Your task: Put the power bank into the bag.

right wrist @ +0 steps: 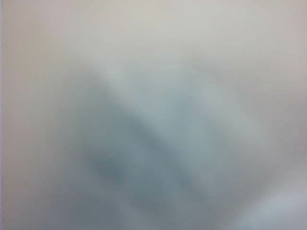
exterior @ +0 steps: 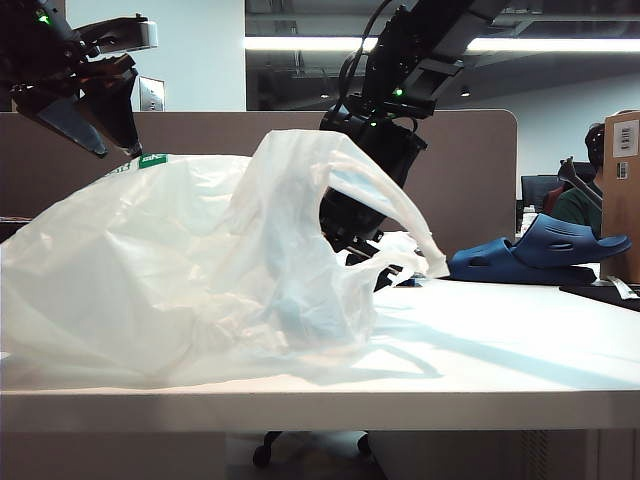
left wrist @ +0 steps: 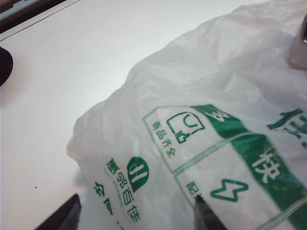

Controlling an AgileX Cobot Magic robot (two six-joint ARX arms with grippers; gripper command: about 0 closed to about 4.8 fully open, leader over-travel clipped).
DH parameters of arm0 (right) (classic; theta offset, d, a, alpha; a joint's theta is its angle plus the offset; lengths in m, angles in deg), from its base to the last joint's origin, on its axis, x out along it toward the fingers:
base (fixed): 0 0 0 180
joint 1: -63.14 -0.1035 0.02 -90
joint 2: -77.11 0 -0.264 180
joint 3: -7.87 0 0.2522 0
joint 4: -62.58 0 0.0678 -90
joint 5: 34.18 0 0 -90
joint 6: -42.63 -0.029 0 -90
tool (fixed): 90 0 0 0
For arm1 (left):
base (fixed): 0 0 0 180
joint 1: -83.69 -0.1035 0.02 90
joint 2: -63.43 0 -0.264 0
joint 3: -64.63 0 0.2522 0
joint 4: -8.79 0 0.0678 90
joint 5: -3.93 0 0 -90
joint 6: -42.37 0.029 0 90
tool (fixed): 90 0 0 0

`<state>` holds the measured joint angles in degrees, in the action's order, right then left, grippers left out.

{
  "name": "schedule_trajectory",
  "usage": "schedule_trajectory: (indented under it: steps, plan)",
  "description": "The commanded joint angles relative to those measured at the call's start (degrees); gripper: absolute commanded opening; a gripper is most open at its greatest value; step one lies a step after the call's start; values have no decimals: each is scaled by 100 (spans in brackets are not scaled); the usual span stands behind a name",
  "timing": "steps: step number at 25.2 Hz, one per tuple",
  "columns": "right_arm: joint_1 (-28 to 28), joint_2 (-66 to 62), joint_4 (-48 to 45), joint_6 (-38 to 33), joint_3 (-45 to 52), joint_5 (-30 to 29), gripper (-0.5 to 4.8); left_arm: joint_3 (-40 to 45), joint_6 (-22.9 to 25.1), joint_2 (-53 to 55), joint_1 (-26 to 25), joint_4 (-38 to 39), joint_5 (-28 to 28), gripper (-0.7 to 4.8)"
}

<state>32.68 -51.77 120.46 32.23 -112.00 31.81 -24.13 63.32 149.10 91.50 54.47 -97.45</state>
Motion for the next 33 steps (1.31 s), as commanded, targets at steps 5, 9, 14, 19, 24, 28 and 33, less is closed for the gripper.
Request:
schedule_trajectory:
  steps: [5, 9, 14, 19, 24, 28, 33]
  plan:
    - [98, 94, 459, 13, -417, 131, 361, -22, 4, -39, -9, -31, -26, 299]
    - [103, 107, 555, 13, -605, 286, 378, -22, 2, -39, -9, -24, -26, 299]
    - [94, 92, 577, 11, -619, 103, 381, -22, 2, -39, -9, -28, -28, 299]
    - [85, 46, 535, 7, -619, -85, 441, -22, 2, -39, -9, -28, -28, 299]
    - [87, 46, 555, -13, -619, 13, 441, -22, 4, -39, -9, -28, -26, 299]
    - [162, 59, 1082, 114, -621, 229, 440, -22, 2, -42, -9, -39, -33, 299]
    - [396, 118, 1515, 162, -621, 326, 439, -22, 2, -50, -9, -31, -48, 299]
